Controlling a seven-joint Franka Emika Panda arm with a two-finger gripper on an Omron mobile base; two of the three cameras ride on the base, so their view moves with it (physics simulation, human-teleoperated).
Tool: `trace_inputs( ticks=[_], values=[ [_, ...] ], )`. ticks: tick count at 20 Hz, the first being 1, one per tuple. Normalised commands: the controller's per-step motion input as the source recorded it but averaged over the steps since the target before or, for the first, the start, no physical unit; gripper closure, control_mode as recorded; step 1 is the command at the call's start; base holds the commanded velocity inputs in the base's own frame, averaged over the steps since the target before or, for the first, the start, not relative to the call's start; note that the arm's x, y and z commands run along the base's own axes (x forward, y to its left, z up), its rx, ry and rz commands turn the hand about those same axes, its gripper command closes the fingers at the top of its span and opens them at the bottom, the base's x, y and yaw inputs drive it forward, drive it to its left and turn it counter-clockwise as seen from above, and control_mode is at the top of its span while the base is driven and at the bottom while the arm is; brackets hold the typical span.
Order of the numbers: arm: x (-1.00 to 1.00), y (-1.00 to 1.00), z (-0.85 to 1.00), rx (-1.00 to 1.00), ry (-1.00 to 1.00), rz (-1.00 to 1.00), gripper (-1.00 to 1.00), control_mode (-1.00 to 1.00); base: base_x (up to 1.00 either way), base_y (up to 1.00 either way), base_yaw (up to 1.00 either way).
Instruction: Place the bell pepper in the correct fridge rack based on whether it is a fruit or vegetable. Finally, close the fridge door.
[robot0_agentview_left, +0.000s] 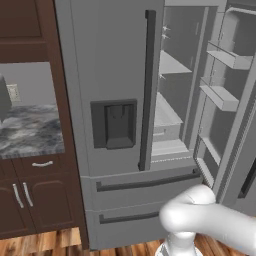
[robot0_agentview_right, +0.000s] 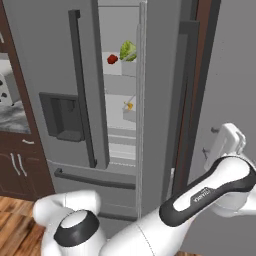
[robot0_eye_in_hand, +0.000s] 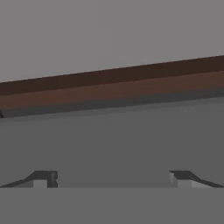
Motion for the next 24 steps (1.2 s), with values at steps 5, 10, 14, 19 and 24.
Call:
trace_inputs(
  ticks=[5,10,14,19,24],
  values=[
    [0.62,0.18,-0.12,0.10,0.05,0.25,-1.00,-1.00,0.00,0.00,0.00],
    [0.20,0.78,0.00,0.00,0.11,0.17,-1.00,-1.00,0.00,0.00,0.00],
    [0.00,1.00,0.01,-0.03,0.11,0.14,-1.00,-1.00,0.00,0.00,0.00],
    [0.00,1.00,0.05,-0.01,0.03,0.06,-1.00,-1.00,0.00,0.00,0.00],
    [0.00,1.00,0.11,-0.04,-0.03,0.00,-1.00,-1.00,0.00,0.00,0.00]
  ],
)
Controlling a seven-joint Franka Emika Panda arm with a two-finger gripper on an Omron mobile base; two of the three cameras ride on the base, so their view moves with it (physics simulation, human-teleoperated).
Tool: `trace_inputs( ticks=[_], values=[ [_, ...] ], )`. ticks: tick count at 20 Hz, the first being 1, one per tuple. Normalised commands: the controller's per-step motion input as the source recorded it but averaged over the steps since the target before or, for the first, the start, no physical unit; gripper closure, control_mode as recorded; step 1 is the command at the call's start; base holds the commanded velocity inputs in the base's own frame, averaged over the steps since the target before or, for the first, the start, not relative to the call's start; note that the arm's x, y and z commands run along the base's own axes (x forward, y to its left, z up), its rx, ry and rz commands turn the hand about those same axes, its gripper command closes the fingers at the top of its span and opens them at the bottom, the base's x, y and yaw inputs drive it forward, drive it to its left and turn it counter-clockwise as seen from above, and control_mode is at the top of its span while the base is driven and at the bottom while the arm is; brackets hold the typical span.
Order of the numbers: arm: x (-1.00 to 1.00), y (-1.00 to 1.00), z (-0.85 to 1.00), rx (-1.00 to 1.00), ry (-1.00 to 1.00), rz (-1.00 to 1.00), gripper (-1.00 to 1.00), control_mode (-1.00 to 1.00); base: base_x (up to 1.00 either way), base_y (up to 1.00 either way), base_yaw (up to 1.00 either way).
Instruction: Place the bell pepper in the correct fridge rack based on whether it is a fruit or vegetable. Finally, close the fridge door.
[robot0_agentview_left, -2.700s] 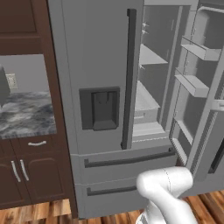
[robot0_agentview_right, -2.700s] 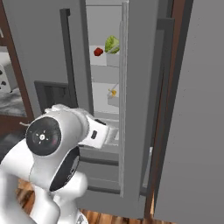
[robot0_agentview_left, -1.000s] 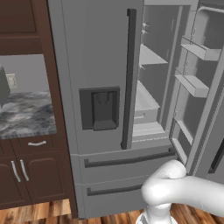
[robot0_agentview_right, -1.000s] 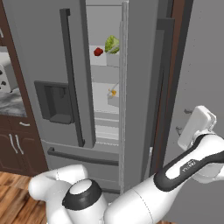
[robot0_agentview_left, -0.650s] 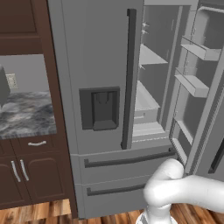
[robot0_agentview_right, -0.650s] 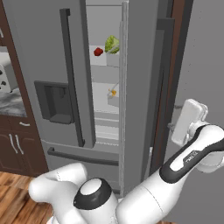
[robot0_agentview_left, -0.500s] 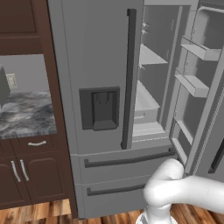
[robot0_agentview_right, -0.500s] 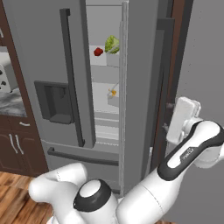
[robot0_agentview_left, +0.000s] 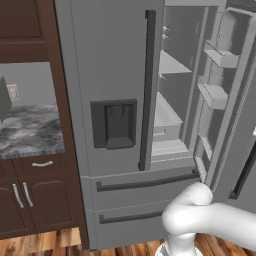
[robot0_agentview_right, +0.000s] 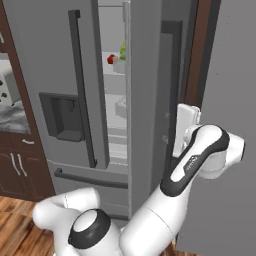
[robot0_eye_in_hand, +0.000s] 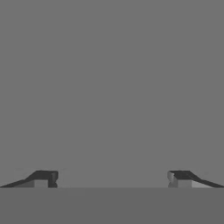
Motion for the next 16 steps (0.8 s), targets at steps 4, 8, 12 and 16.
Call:
trace_inputs(
  ticks=[4,8,12,16],
  values=[
    [0.00,1.00,0.19,-0.06,-0.12,0.00,-1.00,-1.00,0.00,0.00,0.00],
    [0.06,0.99,0.21,-0.08,-0.13,-0.13,-1.00,-1.00,0.00,0.00,0.00],
    [0.34,0.87,0.27,-0.08,-0.06,-0.25,-1.00,-1.00,0.00,0.00,0.00],
    [0.35,0.79,0.20,-0.08,-0.02,-0.29,-1.00,-1.00,0.00,0.00,0.00]
  ],
)
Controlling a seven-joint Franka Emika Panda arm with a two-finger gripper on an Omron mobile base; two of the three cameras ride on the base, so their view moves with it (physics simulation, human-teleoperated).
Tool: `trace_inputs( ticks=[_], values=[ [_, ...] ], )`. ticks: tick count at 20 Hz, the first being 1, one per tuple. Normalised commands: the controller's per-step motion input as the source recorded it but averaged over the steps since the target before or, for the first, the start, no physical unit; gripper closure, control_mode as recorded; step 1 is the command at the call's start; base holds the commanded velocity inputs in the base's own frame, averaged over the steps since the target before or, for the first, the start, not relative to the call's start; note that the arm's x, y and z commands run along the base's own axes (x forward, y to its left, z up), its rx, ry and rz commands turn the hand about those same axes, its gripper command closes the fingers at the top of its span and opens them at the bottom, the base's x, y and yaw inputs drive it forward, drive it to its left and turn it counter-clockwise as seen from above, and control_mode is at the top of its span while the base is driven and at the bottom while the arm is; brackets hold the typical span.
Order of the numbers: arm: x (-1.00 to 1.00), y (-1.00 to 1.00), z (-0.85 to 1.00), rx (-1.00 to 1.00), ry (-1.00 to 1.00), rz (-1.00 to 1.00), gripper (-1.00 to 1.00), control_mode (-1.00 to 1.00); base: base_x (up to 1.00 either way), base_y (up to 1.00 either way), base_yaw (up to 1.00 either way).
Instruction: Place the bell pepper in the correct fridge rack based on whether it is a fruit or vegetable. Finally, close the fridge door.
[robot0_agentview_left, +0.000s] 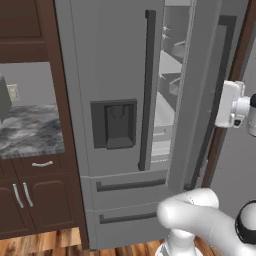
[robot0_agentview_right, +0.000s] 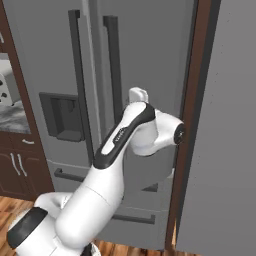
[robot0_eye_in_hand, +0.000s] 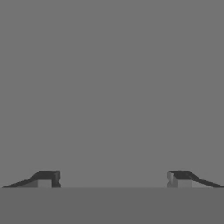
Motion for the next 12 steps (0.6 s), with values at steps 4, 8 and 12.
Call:
trace_inputs(
  ticks=[4,8,12],
  values=[
    [0.43,0.53,0.16,-0.07,-0.01,-0.33,-1.00,-1.00,0.00,0.00,0.00],
    [0.50,0.24,0.20,-0.05,0.00,-0.36,-1.00,-1.00,0.00,0.00,0.00],
    [0.60,0.22,0.14,-0.03,0.00,-0.33,-1.00,-1.00,0.00,0.00,0.00]
  ],
)
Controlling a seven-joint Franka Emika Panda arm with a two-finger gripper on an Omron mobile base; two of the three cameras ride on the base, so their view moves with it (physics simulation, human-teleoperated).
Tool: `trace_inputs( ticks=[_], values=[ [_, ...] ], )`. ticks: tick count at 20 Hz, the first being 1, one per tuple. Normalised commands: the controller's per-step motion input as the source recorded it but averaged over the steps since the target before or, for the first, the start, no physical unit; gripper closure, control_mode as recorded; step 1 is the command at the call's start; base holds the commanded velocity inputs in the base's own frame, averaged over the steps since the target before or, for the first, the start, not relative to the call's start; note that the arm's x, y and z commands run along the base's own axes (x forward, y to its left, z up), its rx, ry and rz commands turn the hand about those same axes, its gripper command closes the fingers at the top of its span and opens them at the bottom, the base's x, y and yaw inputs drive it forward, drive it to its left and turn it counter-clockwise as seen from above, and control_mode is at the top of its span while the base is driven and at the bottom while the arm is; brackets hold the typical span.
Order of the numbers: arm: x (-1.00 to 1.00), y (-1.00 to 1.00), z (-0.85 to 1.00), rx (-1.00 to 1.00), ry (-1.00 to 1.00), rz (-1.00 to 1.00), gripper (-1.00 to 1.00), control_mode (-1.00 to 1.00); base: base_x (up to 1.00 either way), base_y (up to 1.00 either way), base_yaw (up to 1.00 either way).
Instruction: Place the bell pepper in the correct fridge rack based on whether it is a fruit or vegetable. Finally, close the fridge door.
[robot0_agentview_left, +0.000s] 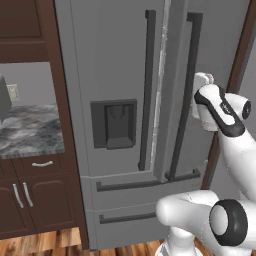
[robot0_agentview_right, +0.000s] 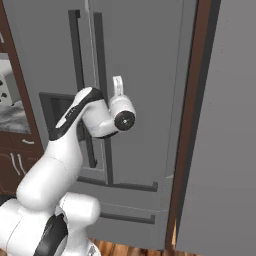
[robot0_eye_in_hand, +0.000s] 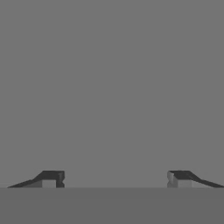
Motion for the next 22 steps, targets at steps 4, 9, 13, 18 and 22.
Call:
trace_inputs(
  ticks=[4,9,13,18,22],
  values=[
    [0.55,0.13,0.20,-0.01,0.01,-0.31,-1.00,-1.00,0.00,0.00,0.00],
    [0.52,0.01,0.32,-0.01,0.08,-0.27,-1.00,-1.00,0.00,0.00,0.00],
    [0.37,0.00,0.56,0.00,0.18,-0.20,-1.00,-1.00,0.00,0.00,0.00],
    [0.26,0.00,0.60,0.00,0.25,-0.16,-1.00,-1.00,0.00,0.00,0.00],
    [0.17,0.00,0.64,0.00,0.24,-0.13,-1.00,-1.00,0.00,0.00,0.00]
  ],
)
